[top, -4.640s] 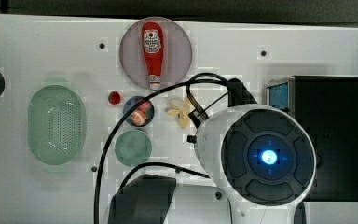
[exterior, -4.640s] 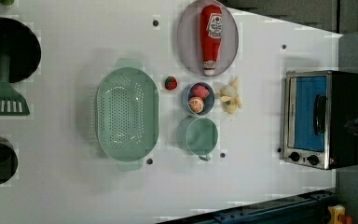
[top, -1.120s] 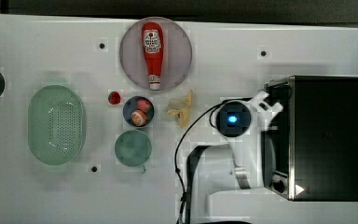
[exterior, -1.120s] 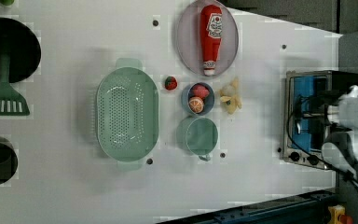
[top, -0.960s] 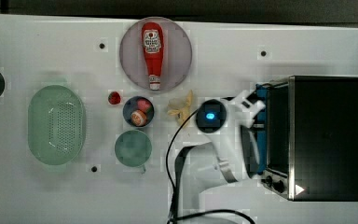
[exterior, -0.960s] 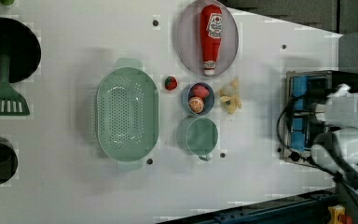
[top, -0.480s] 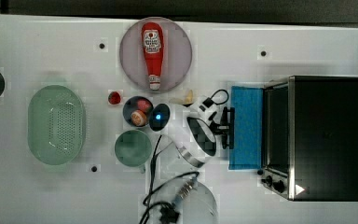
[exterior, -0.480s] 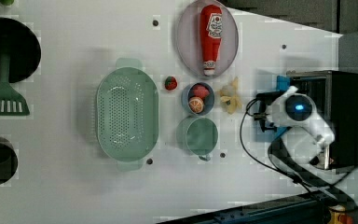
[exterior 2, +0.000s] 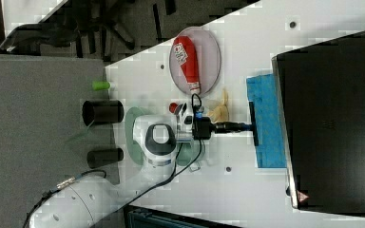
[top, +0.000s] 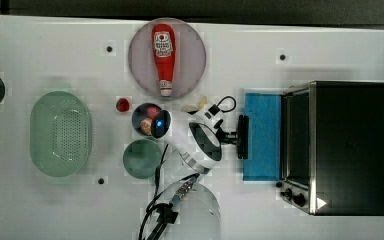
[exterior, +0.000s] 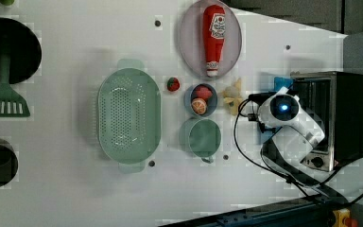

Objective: Flap open oven.

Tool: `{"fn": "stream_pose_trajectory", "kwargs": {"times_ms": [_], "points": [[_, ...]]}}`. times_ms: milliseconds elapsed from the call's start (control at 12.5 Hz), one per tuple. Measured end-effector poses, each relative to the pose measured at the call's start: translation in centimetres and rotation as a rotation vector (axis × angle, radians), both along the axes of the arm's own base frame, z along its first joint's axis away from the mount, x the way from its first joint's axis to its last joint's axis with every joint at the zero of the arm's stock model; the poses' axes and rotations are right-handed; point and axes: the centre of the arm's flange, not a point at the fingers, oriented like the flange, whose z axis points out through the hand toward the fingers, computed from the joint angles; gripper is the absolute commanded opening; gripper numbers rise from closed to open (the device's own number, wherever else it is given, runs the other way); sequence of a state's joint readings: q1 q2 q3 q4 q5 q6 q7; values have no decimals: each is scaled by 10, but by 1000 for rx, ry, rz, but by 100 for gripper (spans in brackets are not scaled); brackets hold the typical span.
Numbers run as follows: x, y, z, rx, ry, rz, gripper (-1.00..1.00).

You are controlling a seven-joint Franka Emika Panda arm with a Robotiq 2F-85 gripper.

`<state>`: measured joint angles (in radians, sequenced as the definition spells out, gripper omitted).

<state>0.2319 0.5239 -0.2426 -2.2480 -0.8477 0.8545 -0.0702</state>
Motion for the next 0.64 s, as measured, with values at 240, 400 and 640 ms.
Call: {"fn": "stream_pose_trajectory", "kwargs": {"times_ms": [240, 400, 640], "points": [[20, 7, 35, 90, -114, -149, -65], [38, 15, 93, 225, -242, -330, -65], [51, 16, 225, 391, -386, -544, -65]]}}
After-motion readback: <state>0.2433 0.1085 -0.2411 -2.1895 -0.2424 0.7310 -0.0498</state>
